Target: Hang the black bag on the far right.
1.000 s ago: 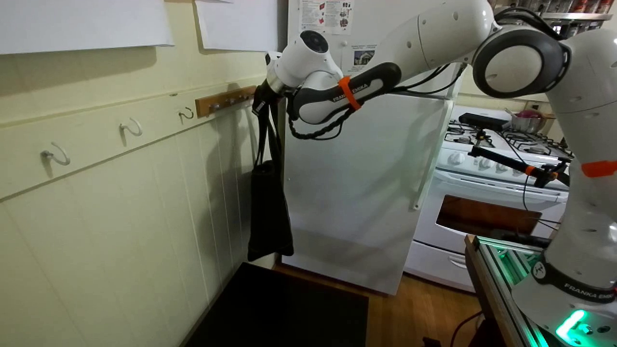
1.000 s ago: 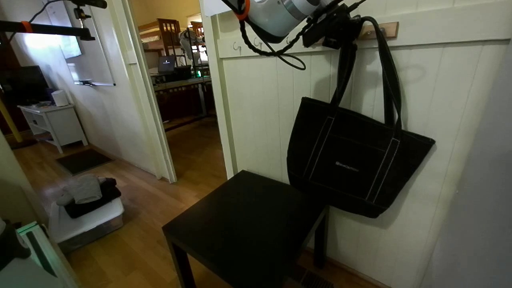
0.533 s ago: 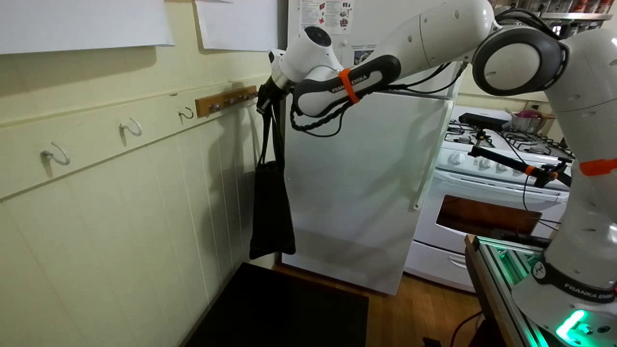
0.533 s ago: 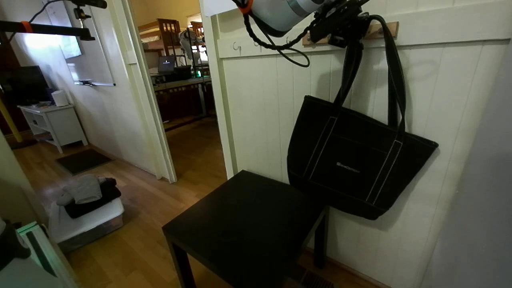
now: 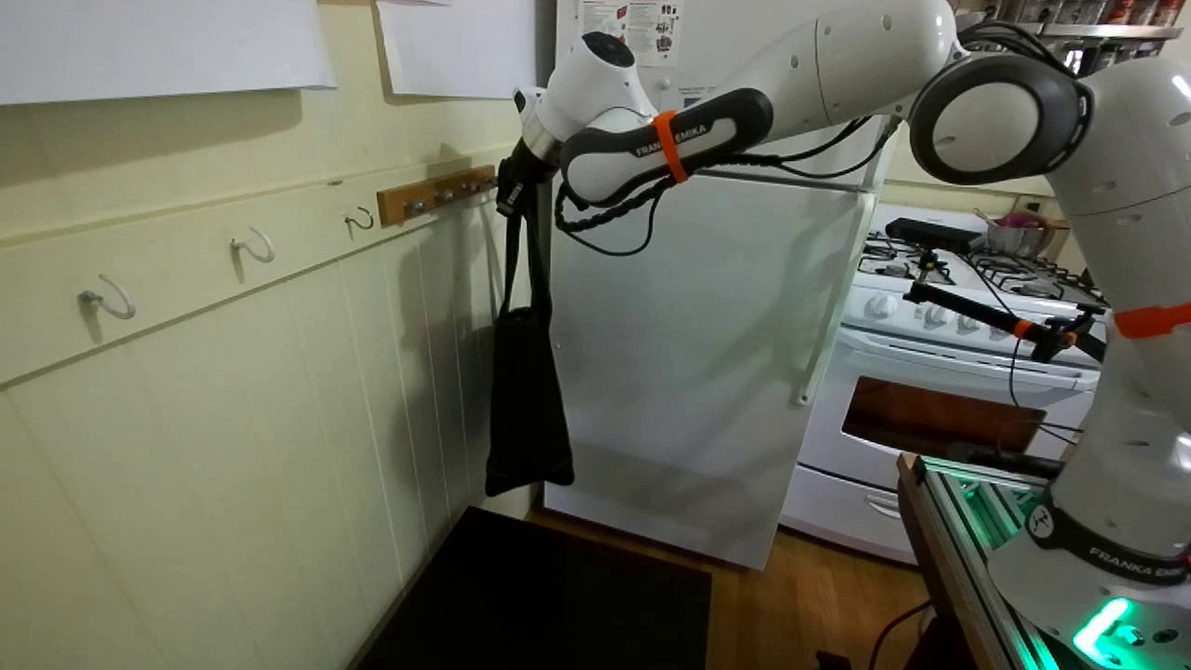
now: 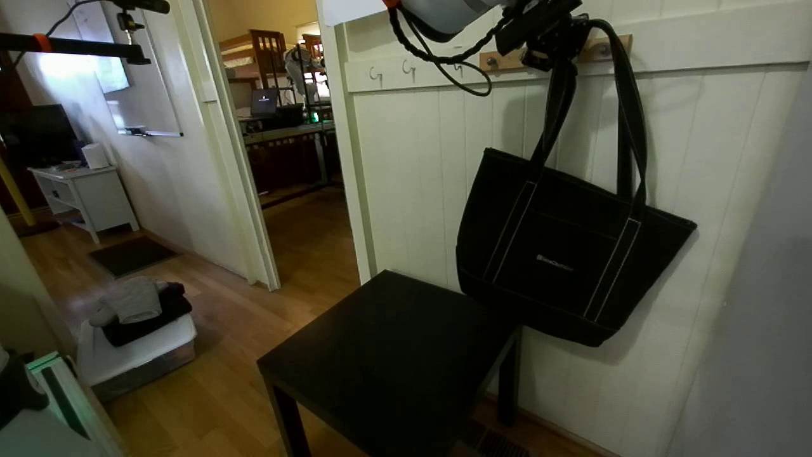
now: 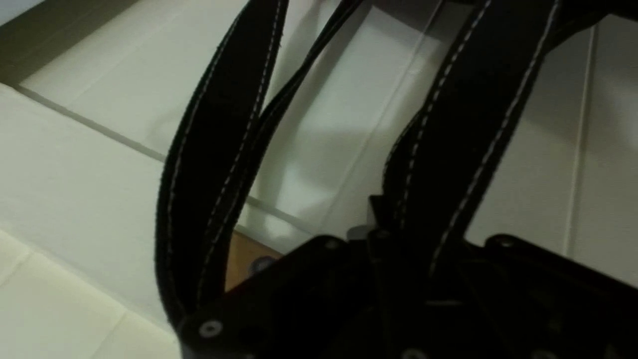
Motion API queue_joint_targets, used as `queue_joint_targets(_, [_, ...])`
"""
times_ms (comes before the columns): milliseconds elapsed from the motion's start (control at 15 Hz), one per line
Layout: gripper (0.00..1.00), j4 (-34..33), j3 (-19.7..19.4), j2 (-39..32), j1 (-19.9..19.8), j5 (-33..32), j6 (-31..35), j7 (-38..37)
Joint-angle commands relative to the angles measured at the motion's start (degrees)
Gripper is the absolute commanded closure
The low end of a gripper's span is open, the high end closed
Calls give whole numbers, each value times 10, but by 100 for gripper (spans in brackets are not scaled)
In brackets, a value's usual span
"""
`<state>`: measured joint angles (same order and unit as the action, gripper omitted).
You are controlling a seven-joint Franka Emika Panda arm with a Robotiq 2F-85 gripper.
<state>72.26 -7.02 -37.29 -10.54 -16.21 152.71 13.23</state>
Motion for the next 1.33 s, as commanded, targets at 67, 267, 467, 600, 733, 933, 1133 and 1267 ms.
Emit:
queue_joint_targets(67, [98,-59,17,-21,-15,25,-47,46])
queue_joint_targets(267, [98,-81,24,-34,-24,35,-58,61])
queue_joint_targets(467, [98,-106,28,-49,-31,44,-69,73])
queue_joint_targets(600, [98,-128,33,-62,-34,48,-75,79])
queue_joint_targets(733, [98,-146,40,-73,-37,54,-83,87])
queue_joint_targets(933, [98,-174,52,-90,-40,66,-108,105])
queue_joint_targets(1133, [98,-203,60,-107,-42,74,-134,120])
queue_joint_targets(1267, [98,-222,60,-116,-42,77,-150,125])
